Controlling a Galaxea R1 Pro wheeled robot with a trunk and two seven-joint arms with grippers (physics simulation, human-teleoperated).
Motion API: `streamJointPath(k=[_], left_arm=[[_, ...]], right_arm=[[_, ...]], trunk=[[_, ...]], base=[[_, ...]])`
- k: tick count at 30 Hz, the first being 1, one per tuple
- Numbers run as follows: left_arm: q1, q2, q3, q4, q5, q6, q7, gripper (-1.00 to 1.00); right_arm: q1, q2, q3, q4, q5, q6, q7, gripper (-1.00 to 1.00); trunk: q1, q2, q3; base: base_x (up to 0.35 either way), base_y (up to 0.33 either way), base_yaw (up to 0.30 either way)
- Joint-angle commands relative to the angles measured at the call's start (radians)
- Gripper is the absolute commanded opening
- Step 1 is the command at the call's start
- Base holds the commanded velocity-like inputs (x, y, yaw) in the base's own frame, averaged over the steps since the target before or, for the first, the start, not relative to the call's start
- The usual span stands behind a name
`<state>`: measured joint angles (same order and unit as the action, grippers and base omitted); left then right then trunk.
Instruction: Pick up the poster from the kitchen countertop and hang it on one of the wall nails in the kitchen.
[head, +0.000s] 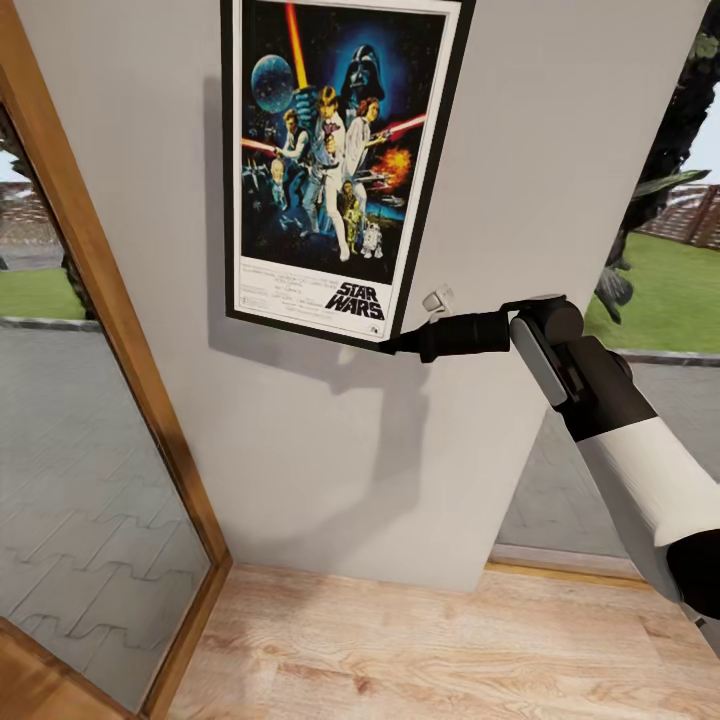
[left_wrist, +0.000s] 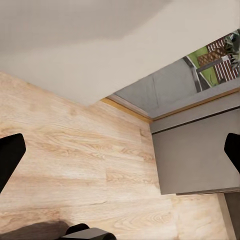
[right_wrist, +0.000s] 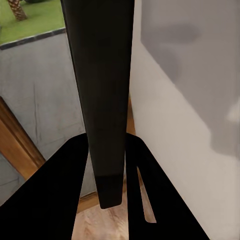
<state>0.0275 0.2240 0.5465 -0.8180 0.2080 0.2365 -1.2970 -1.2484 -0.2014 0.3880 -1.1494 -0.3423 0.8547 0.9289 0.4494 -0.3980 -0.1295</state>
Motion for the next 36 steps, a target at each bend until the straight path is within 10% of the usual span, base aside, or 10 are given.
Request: streamJointPath(k=[1, 14, 36], left_arm=[[0.000, 0.000, 0.000, -0.001, 0.004, 0.011, -0.002, 1.00], [0.000, 0.001, 0.000, -0.001, 0.004, 0.011, -0.002, 1.00], [0.000, 0.008, 0.000, -0.001, 0.004, 0.012, -0.002, 1.00]], right_arm=[[-0.002, -0.001, 0.002, 0.000, -0.005, 0.005, -0.001, -1.00], [-0.009, 0.062, 0.000, 0.009, -0.001, 0.086, -0.034, -1.00], [-0.011, 0.074, 0.000, 0.008, -0.001, 0.092, -0.048, -1.00]], trunk=[[0.001, -0.002, -0.002], [0.001, -0.002, -0.002], [0.001, -0.002, -0.002]], base=[[0.000, 0.000, 0.000], [0.000, 0.000, 0.000], [0.000, 0.000, 0.000]])
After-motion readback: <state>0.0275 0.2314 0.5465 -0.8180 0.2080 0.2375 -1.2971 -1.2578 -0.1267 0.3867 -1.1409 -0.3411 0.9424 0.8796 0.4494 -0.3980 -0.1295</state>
